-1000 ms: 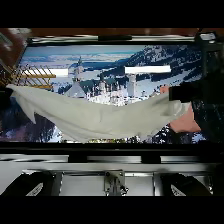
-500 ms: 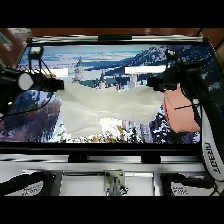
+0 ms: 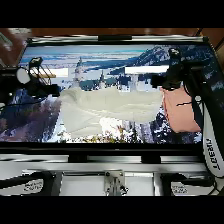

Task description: Fold the shirts.

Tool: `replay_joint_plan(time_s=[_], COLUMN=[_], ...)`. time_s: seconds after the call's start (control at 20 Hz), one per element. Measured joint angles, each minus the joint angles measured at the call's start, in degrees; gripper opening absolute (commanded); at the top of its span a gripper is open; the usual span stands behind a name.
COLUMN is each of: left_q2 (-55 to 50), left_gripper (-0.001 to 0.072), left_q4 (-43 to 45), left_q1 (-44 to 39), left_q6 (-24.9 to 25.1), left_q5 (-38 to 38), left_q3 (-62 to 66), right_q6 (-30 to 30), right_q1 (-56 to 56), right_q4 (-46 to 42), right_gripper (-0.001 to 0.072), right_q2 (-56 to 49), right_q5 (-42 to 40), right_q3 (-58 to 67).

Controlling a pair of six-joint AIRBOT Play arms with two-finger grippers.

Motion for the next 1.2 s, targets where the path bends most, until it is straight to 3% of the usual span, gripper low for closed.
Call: replay_joint_plan(time_s=[0.1,0.2,0.4,0.7,1.05,1.15,1.2], left_q2=[0.4,0.7,0.7,-2.2,-5.5,-6.3,-6.7], left_gripper=[0.0549,0.0629,0.0616,0.0613,0.0608,0.0571,0.0453], left_q4=[-7.9,-15.9,-27.4,-33.4,-35.4,-36.7,-37.1], left_q1=[6.3,12.2,19.1,18.8,14.9,13.7,13.2], left_q6=[5.0,8.7,15.0,19.6,20.7,20.7,20.7], left_q5=[-4.9,-7.3,-5.5,2.5,9.0,9.8,10.0], left_q3=[-2.1,-5.9,-14.8,-21.4,-22.5,-22.5,-22.5], right_q6=[-1.8,-3.8,-6.1,-6.9,-7.1,-7.2,-7.2], right_q1=[-1.4,-2.8,-4.3,-4.9,-5.0,-5.0,-5.0], right_q4=[-4.2,-4.8,-0.7,3.7,4.4,4.6,4.6], right_gripper=[0.056,0.0561,0.056,0.056,0.056,0.0561,0.056], right_q2=[1.6,2.4,3.1,3.3,3.3,3.3,3.3], right_q5=[-5.3,-9.2,-11.5,-10.9,-10.6,-10.5,-10.5], right_q3=[0.2,0.3,0.3,0.3,0.3,0.3,0.3])
